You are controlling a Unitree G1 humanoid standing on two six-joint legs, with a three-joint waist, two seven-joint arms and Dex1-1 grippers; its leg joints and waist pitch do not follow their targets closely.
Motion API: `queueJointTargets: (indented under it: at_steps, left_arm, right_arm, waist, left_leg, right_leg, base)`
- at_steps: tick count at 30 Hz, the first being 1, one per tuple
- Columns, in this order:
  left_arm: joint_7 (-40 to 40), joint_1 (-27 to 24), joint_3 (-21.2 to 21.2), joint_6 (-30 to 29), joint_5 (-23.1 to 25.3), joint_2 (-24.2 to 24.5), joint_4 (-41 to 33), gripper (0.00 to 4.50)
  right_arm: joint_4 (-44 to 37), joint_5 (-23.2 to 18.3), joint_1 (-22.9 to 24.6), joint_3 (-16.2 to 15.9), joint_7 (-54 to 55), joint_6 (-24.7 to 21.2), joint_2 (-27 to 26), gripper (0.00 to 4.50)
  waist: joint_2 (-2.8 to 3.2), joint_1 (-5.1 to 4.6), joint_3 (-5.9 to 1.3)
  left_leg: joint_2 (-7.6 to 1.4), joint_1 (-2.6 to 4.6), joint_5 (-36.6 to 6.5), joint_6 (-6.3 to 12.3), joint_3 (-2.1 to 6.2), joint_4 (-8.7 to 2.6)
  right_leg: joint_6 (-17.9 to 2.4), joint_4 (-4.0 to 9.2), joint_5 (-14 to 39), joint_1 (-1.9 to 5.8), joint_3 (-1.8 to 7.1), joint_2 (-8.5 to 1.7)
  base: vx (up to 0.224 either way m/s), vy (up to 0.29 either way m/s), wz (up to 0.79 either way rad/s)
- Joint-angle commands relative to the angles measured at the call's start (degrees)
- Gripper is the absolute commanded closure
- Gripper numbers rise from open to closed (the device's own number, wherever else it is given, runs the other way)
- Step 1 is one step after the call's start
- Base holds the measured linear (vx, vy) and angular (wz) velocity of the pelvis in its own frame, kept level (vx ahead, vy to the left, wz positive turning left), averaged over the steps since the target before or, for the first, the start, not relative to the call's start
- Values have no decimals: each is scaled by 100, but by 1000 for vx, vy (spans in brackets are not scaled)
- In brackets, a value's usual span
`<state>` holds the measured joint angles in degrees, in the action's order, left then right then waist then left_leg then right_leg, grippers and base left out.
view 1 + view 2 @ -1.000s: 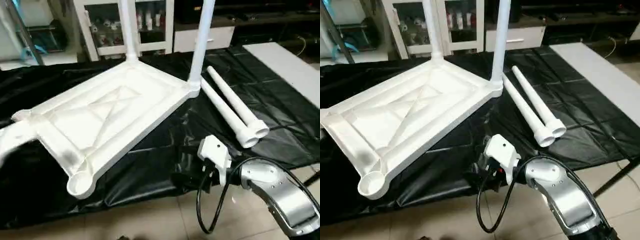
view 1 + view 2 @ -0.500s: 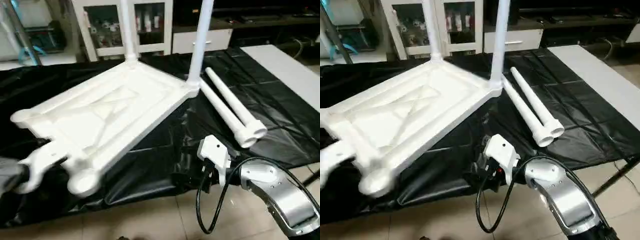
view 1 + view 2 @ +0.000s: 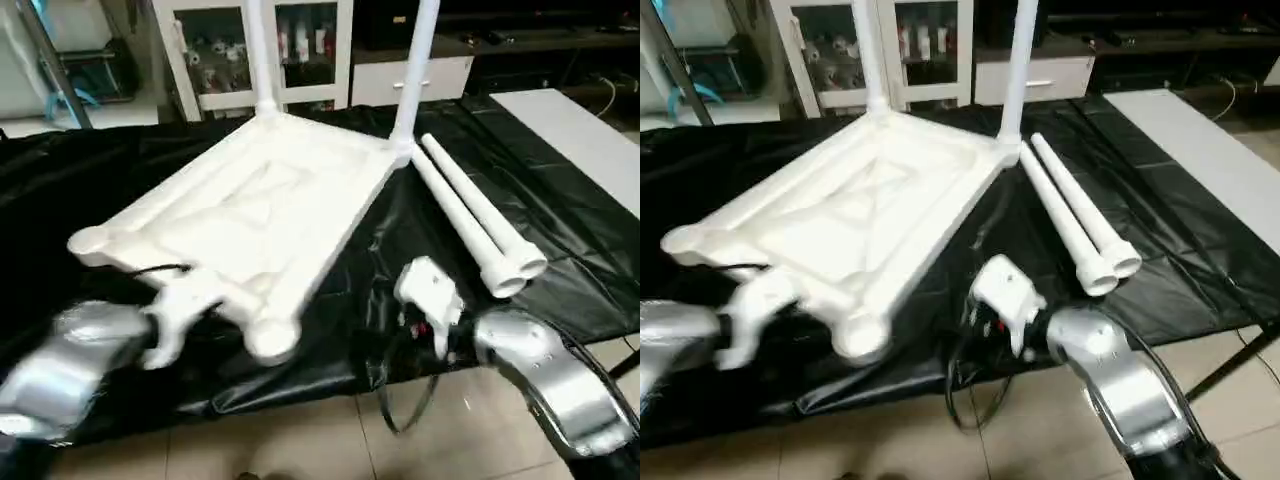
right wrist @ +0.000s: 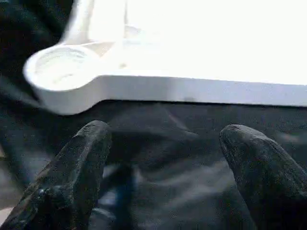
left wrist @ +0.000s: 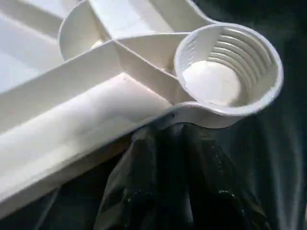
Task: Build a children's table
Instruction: Rotate table base
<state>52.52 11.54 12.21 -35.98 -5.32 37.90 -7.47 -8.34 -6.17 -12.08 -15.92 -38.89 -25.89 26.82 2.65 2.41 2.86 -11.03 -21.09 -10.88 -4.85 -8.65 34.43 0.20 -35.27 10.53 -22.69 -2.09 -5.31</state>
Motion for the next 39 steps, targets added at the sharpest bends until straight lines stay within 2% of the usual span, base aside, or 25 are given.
queueJointTargets:
  at_steps: [1, 4, 5, 6, 9, 11, 16, 21, 23, 25, 28, 30, 31, 32, 33, 34, 35, 36, 38, 39]
  left_arm:
    - [-217, 165, 63, 53, 23, -160, 31, 346]
    - [-238, 239, 210, 40, 61, -362, -25, 346]
    - [-288, 275, 267, 112, 88, -485, -43, 346]
    - [-319, 292, 285, 146, 97, -543, -46, 346]
    - [-475, 344, 271, 264, 43, -752, -65, 346]
    - [-455, 354, 239, 337, -20, -773, -144, 346]
    - [385, 400, -54, -409, -566, 13, -795, 317]
    - [992, 611, -231, -308, -596, 729, -893, 275]
    - [1044, 845, -144, -28, -465, 841, -721, 260]
    - [1098, 1144, 179, 372, -209, 835, -388, 241]
    - [1207, 1437, 650, 864, 114, 639, 85, 241]
    - [1236, 1548, 782, 1019, 189, 534, 267, 241]
    - [1293, 1656, 948, 1143, 318, 486, 439, 241]
    - [1351, 1740, 1089, 1238, 428, 459, 574, 241]
    - [1437, 1808, 1241, 1300, 550, 464, 722, 241]
    - [1497, 1899, 1410, 1494, 745, 474, 937, 241]
    - [1524, 1947, 1497, 1612, 852, 483, 1058, 241]
    - [1529, 2038, 1592, 1789, 969, 441, 1301, 241]
    - [1395, 2255, 1678, 2135, 1110, 191, 1860, 241]
    - [1395, 2255, 1678, 2135, 1110, 191, 1860, 241]
  right_arm:
    - [253, 193, -143, 210, 400, -52, -99, 54]
    - [510, 270, -285, 338, 741, -62, -241, 54]
    - [603, 305, -346, 375, 870, -41, -320, 54]
    - [637, 314, -368, 390, 914, -34, -350, 54]
    - [674, 318, -402, 408, 983, 2, -437, 54]
    - [662, 326, -409, 402, 999, -1, -459, 54]
    - [556, 242, -354, 416, 877, 53, -457, 54]
    - [359, -16, -309, 390, 383, 166, -315, 54]
    - [214, -154, -285, 353, 77, 159, -177, 54]
    - [-37, -325, -222, 251, -413, 152, 83, 54]
    - [-383, -530, -147, 129, -978, 25, 427, 54]
    - [-493, -596, -137, 107, -1144, -61, 538, 54]
    - [-604, -655, -130, 106, -1273, -148, 648, 54]
    - [-692, -703, -124, 110, -1370, -218, 735, 54]
    - [-790, -750, -117, 119, -1446, -298, 825, 54]
    - [-885, -798, -115, 136, -1511, -376, 906, 54]
    - [-942, -824, -112, 147, -1536, -417, 946, 54]
    - [-1008, -860, -107, 161, -1570, -457, 1000, 54]
    - [-1117, -915, -87, 196, -1627, -519, 1099, 54]
    - [-1117, -915, -87, 196, -1627, -519, 1099, 54]
  waist:
    - [16, -36, -353]
    - [2, -57, -362]
    - [16, -64, -359]
    - [-14, -67, -363]
    - [5, -48, -379]
    - [0, -51, -387]
    - [-5, -68, -371]
    - [13, -79, -336]
    - [18, -49, -340]
    - [2, -22, -332]
    - [3, -9, -340]
    - [9, -16, -372]
    - [34, -21, -381]
    - [16, -20, -379]
    - [12, -13, -392]
    - [10, -16, -379]
    - [42, -18, -379]
    - [14, -21, -383]
    - [49, -27, -383]
    - [36, -32, -379]
  left_leg:
    - [-54, 43, -1614, -73, -32, -460]
    - [-47, 30, -1482, -37, -37, -445]
    - [-50, 32, -1460, -24, -36, -443]
    - [-50, 31, -1441, -13, -44, -438]
    - [-61, 36, -1302, 22, -52, -420]
    - [-55, 6, -1112, 64, -45, -415]
    - [-53, 33, -1156, 85, -63, -418]
    - [-57, 62, -1554, 41, -53, -445]
    - [-70, 86, -1511, 38, -57, -444]
    - [-70, 84, -1537, 69, -52, -446]
    - [-73, 54, -1458, 53, -53, -448]
    - [-74, 45, -1329, 40, -48, -432]
    - [-68, 32, -1235, 51, -44, -425]
    - [-58, 38, -1214, 73, -51, -417]
    - [-68, 45, -1183, 86, -50, -406]
    - [-68, 22, -1162, 112, -46, -418]
    - [-64, 23, -1175, 114, -41, -416]
    - [-66, 32, -1212, 111, -44, -409]
    - [-66, 48, -1260, 87, -50, -406]
    - [-64, 45, -1280, 71, -54, -406]
  right_leg:
    - [-1016, 432, 1364, 210, 138, -123]
    - [-1024, 429, 1289, 219, 136, -120]
    - [-1041, 425, 1289, 210, 135, -119]
    - [-1039, 430, 1272, 216, 133, -113]
    - [-1084, 413, 1073, 215, 133, -116]
    - [-1113, 379, 789, 246, 124, -108]
    - [-1201, 357, 842, 231, 120, -98]
    - [-1090, 400, 1352, 201, 124, -93]
    - [-1090, 399, 1267, 193, 131, -100]
    - [-1068, 411, 1267, 198, 128, -87]
    - [-1013, 403, 1228, 238, 147, -123]
    - [-1068, 378, 1056, 255, 147, -140]
    - [-1132, 364, 909, 268, 146, -140]
    - [-1145, 382, 848, 270, 144, -114]
    - [-1170, 365, 769, 275, 150, -130]
    - [-1183, 363, 778, 290, 148, -139]
    - [-1182, 368, 803, 290, 146, -137]
    - [-1161, 382, 869, 289, 149, -139]
    - [-1187, 396, 931, 267, 149, -132]
    - [-1198, 400, 940, 271, 149, -128]
  base:
    - [0, 0, 0]
    - [0, 0, 0]
    - [0, 0, 0]
    - [0, 0, 0]
    - [0, 0, 0]
    - [0, 0, 0]
    - [0, 0, 0]
    - [0, 0, 0]
    - [0, 0, 0]
    - [0, 0, 0]
    - [0, 0, 0]
    - [0, 0, 0]
    - [0, 0, 0]
    - [0, 0, 0]
    - [0, 0, 0]
    - [0, 0, 0]
    - [0, 0, 0]
    - [0, 0, 0]
    - [0, 0, 0]
    - [0, 0, 0]
